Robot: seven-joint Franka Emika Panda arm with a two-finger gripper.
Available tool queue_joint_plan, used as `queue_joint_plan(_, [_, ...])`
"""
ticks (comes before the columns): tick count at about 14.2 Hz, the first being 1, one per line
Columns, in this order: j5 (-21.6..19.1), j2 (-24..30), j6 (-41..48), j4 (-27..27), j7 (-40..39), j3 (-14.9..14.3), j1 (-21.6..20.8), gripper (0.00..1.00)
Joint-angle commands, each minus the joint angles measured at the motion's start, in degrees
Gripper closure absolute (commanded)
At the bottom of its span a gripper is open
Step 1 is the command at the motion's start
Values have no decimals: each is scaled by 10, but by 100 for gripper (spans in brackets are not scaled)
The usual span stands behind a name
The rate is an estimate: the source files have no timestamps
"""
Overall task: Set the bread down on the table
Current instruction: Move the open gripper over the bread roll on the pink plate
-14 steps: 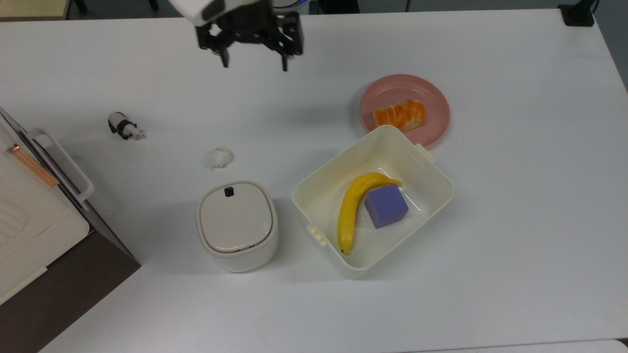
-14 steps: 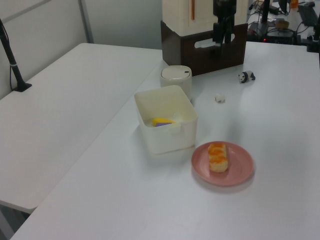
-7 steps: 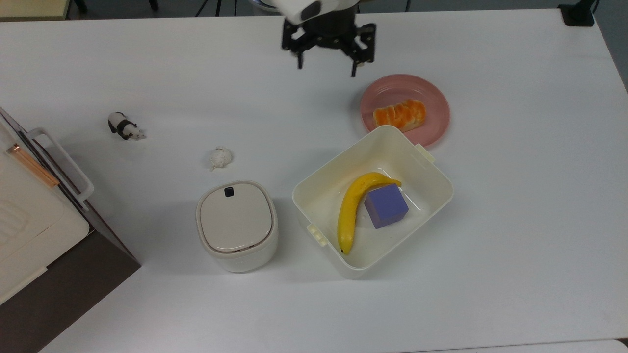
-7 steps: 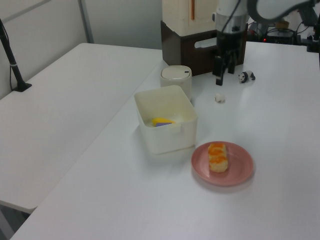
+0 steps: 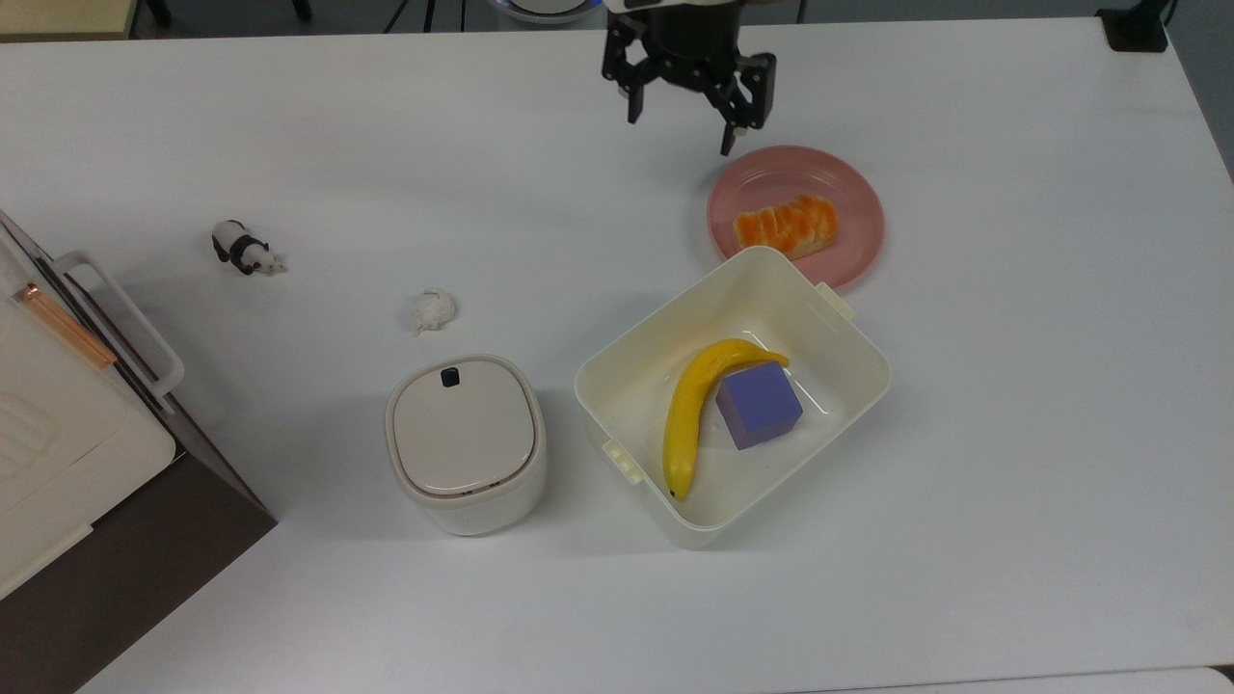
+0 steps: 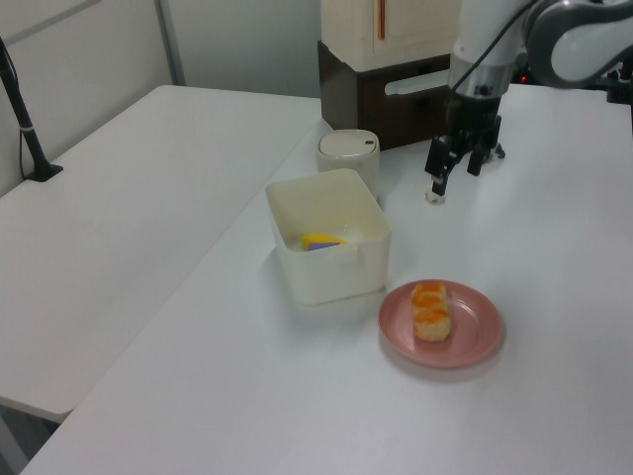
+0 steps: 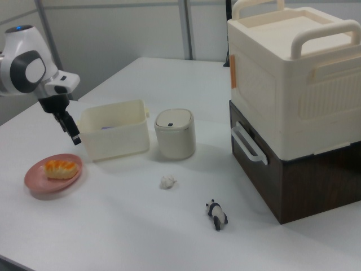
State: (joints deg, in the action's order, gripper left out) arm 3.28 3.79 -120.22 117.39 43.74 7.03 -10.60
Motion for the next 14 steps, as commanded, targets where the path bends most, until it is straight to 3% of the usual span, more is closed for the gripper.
queue_joint_plan(1, [55, -42, -27, 10, 105, -15, -74, 0])
queue_joint_plan(3, [114, -96, -40, -3, 199, -12, -114, 0])
queue_joint_plan(6, [175, -131, -69, -8, 298, -7, -135, 0])
queue_joint_plan(11, [196, -168, -70, -46, 344, -4, -137, 0])
queue_joint_plan(14, [227, -186, -67, -46, 382, 25, -137, 3])
